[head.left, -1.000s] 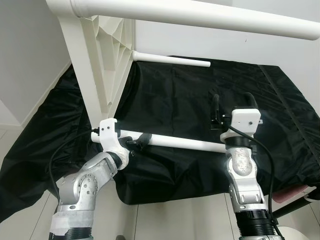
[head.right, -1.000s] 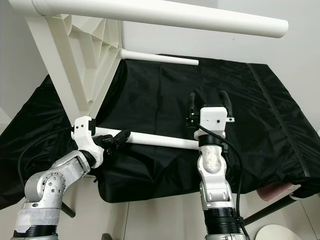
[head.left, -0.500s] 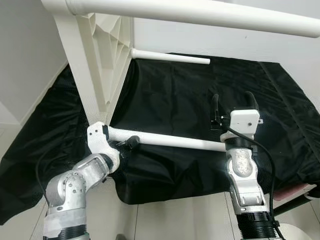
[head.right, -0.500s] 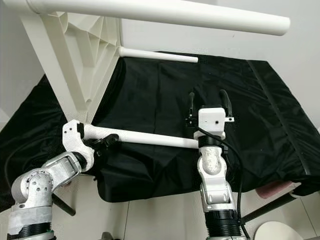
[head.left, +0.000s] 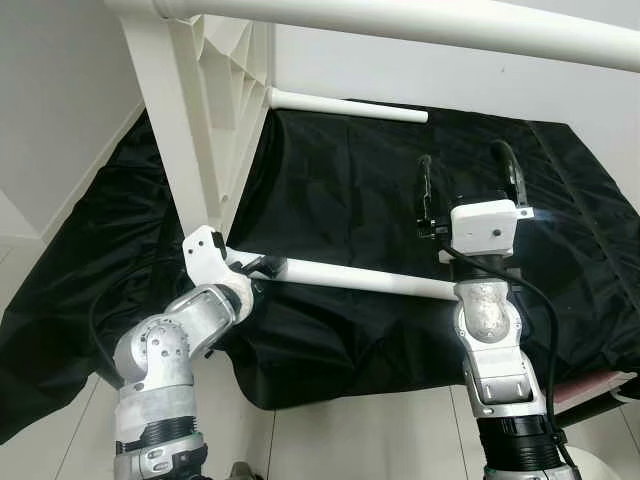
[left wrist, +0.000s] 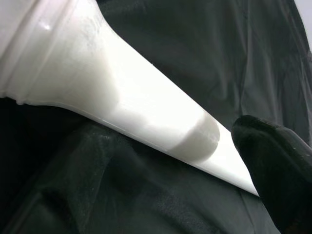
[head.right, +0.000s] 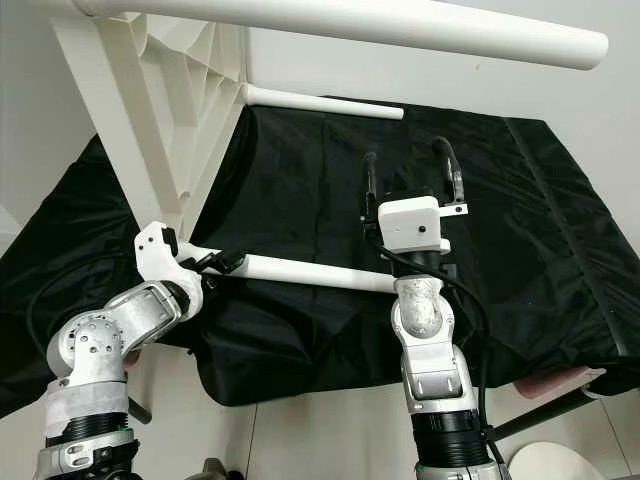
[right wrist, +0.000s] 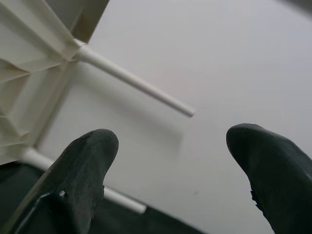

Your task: Building children table

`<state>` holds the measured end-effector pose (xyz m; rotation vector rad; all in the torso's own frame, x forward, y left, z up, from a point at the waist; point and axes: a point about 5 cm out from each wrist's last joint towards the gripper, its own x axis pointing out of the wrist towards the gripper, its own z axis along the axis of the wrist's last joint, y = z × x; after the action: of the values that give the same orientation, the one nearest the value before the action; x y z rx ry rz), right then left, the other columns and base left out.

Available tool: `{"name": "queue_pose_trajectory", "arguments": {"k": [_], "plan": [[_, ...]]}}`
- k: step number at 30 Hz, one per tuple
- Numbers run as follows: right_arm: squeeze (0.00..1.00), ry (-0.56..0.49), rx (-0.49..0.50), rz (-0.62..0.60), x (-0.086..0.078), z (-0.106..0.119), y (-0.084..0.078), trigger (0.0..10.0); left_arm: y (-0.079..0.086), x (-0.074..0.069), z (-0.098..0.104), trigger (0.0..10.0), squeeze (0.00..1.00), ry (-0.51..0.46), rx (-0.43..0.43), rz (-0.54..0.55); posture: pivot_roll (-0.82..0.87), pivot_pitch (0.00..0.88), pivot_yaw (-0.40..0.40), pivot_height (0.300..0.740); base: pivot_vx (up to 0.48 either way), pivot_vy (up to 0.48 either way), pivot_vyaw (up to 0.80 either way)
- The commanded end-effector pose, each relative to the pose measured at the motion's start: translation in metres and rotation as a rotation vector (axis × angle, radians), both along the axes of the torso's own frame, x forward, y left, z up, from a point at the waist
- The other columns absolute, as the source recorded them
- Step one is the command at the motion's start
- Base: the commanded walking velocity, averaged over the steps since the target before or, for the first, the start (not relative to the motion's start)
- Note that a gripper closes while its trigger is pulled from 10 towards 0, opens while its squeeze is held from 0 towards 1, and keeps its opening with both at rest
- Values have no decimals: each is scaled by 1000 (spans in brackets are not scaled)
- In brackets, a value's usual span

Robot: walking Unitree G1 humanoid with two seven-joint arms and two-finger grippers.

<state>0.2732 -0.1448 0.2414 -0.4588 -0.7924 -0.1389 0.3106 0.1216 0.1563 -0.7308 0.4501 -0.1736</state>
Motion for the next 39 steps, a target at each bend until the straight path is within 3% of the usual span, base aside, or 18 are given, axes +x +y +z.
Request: {"name": "queue_pose_trajectory", "arguments": {"k": [1, 5, 10, 12, 20, 39], "plan": [[0, -92, -59, -127, -10, 8, -6, 10000, -5, 4, 2, 10000, 0, 0, 13, 8, 29, 88, 4, 740, 0, 0, 0], [0, -170, -159, -260, -18, 13, -8, 10000, -6, 4, 1, 10000, 0, 12, 23, 4, 26, 89, 8, 740, 0, 0, 0], [0, -195, -190, -280, -21, 14, -7, 10000, -7, 3, 1, 10000, 0, 13, 31, 0, 26, 89, 8, 740, 0, 0, 0], [0, -299, -288, -365, -29, 25, -8, 10000, -6, 3, 0, 10000, 0, 26, 50, -4, 16, 95, 25, 740, 0, 0, 0], [0, -457, -419, -352, -31, 57, 3, 10000, -10, 9, 2, 10000, 0, 32, 56, -6, 10, 92, 35, 740, 0, 0, 0], [0, -363, -654, -143, 0, 86, 38, 10000, -13, 10, 3, 10000, 0, 28, 52, -8, -9, 99, 40, 740, 0, 0, 0]]}}
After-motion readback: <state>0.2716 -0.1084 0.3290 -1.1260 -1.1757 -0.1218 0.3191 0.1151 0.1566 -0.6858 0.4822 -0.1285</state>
